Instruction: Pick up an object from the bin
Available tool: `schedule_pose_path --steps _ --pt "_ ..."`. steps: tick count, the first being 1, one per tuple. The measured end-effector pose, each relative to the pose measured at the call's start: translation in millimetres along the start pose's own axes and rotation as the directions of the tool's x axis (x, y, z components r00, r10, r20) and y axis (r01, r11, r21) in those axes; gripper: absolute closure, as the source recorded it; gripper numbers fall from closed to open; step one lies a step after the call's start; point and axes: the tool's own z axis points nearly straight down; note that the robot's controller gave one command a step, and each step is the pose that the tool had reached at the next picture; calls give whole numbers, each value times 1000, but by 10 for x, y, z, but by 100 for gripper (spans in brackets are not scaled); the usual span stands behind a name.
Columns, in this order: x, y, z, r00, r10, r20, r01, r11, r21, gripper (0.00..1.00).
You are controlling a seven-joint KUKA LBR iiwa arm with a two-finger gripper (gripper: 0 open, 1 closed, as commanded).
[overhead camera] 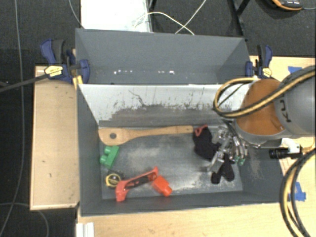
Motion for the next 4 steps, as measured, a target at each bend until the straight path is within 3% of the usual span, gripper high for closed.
schedule_pose_path --steps 1,4 --pt "-72 -69 -6 957 291 5 -291 957 -3 100" --pt "-79 -69 -216 959 283 11 -283 959 -5 100"
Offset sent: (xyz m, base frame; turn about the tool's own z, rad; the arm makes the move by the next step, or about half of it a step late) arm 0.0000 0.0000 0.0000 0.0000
